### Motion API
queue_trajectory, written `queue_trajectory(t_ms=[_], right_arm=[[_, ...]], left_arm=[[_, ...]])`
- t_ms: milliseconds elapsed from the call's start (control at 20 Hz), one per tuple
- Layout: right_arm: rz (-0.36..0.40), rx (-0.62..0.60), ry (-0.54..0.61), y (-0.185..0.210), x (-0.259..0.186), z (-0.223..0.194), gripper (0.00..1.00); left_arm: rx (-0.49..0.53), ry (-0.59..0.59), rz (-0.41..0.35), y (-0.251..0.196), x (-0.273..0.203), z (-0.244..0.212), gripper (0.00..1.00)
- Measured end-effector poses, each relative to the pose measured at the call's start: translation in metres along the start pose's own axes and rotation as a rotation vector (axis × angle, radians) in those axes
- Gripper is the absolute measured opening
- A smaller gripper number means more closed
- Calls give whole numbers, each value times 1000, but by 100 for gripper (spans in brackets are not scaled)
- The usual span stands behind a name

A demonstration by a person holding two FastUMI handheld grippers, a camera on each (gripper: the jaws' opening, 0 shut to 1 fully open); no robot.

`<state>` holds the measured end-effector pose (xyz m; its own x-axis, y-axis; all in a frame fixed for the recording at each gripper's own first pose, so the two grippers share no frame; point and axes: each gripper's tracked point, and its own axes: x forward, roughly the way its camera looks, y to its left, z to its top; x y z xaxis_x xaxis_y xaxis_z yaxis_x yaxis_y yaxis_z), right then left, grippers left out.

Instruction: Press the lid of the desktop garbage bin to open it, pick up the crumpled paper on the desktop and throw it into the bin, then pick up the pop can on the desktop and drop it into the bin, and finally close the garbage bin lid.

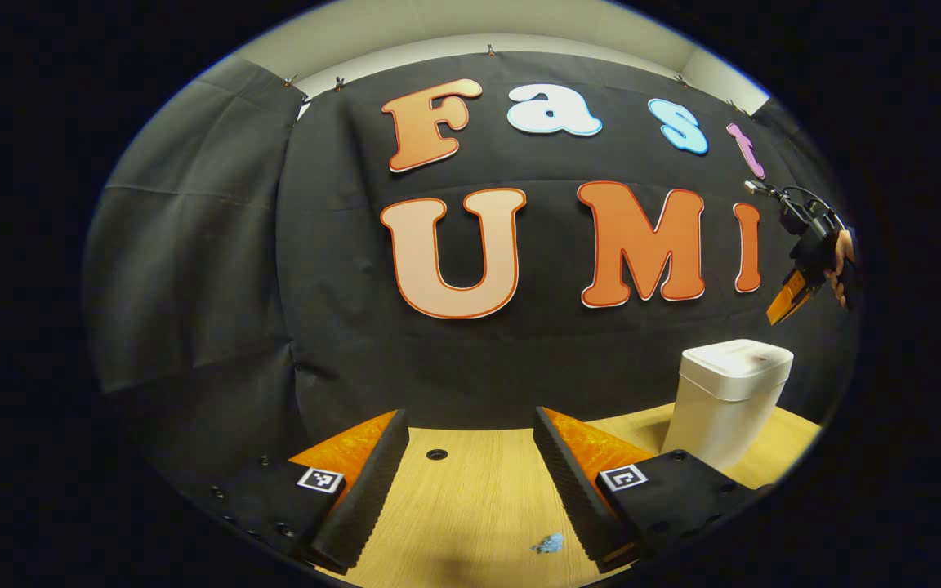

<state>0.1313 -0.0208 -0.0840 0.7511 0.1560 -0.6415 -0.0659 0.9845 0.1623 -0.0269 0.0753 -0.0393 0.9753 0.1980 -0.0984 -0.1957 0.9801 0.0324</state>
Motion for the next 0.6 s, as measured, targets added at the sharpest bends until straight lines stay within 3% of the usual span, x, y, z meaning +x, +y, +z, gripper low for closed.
queue_trajectory(t_ms=[150, 600], right_arm=[[16, -14, 36, 1, 15, -1, 1], [12, -51, 125, 2, 43, -32, 1]], left_arm=[[3, 13, 31, 6, 0, -4, 98], [9, 56, 62, 6, 8, -16, 98]])
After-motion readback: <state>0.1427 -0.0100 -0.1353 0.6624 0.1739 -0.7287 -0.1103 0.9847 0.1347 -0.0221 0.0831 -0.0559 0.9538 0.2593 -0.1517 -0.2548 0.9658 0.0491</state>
